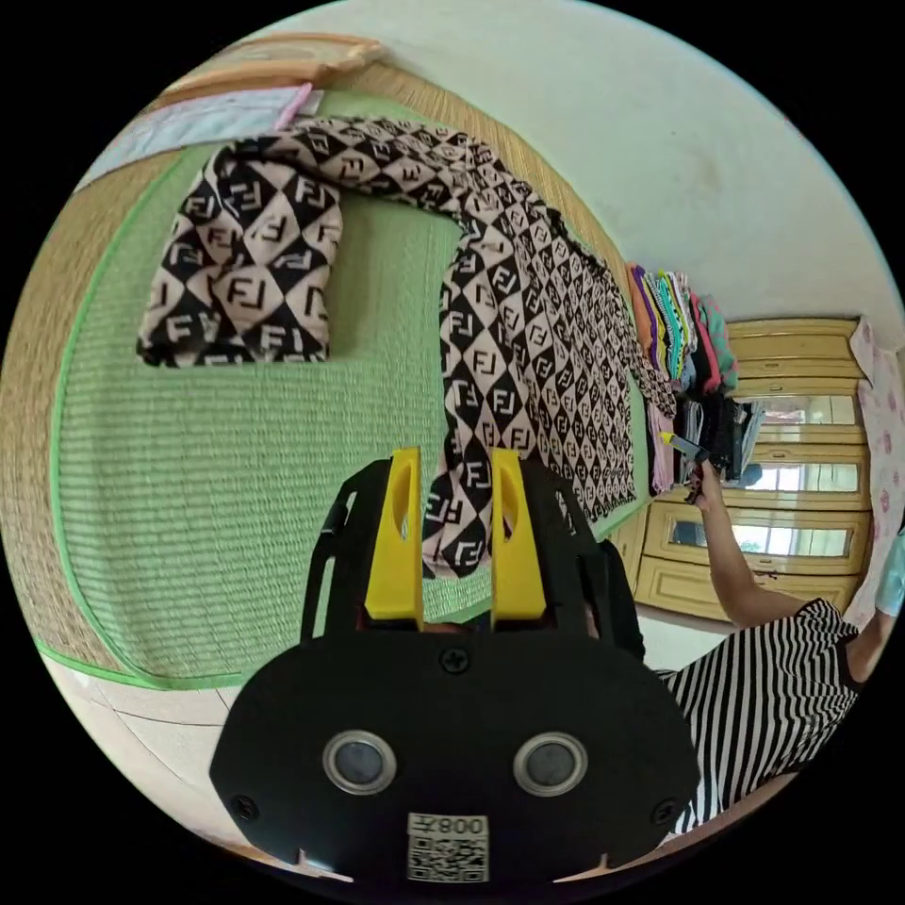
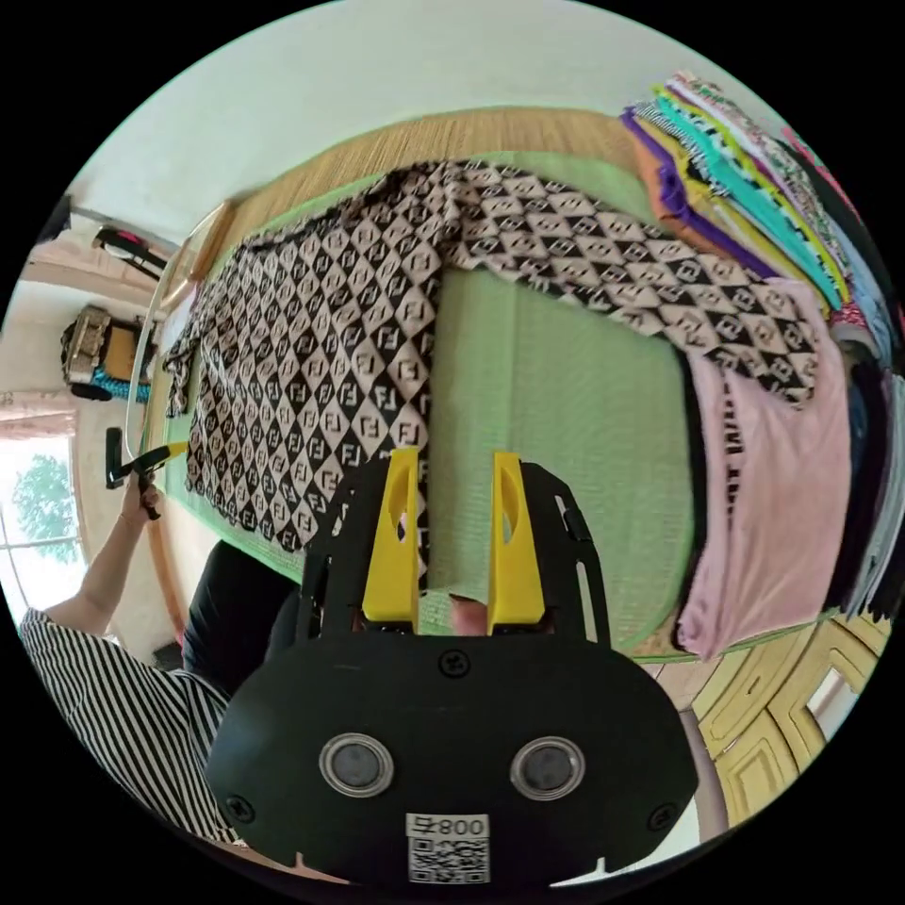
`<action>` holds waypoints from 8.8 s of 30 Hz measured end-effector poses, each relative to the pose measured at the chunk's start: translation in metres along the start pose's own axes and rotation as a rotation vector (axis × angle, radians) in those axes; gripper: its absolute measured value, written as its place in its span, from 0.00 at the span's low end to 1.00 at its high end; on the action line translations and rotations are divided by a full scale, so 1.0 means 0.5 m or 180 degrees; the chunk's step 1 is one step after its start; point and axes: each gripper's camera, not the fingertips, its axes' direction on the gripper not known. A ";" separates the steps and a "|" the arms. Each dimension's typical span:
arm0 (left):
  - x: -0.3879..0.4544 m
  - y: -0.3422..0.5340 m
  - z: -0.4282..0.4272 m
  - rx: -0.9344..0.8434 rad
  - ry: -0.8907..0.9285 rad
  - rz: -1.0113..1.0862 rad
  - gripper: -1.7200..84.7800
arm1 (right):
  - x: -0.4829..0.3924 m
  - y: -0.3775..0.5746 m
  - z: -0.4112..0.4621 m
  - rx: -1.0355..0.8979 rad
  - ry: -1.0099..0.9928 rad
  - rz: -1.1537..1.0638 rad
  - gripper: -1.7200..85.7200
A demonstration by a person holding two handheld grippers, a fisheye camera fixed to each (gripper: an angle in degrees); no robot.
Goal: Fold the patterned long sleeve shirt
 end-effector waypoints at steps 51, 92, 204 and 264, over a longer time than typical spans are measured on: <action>0.172 -0.497 0.092 0.0307 0.0264 0.0787 0.03 | 0.111 -0.065 0.149 0.0458 -0.0648 -0.1027 0.07; 0.011 0.052 -0.146 0.1261 -0.0454 -0.0551 0.11 | 0.120 0.331 -0.007 0.0731 -0.0821 -0.0977 0.06; -0.371 0.419 0.086 0.0050 0.0308 -0.0940 0.09 | -0.030 0.722 -0.461 -0.0012 -0.0745 0.0583 0.11; -0.001 0.203 0.450 -0.0036 0.0260 0.0610 0.02 | 0.300 0.665 -0.991 0.1606 -0.0664 0.1336 0.12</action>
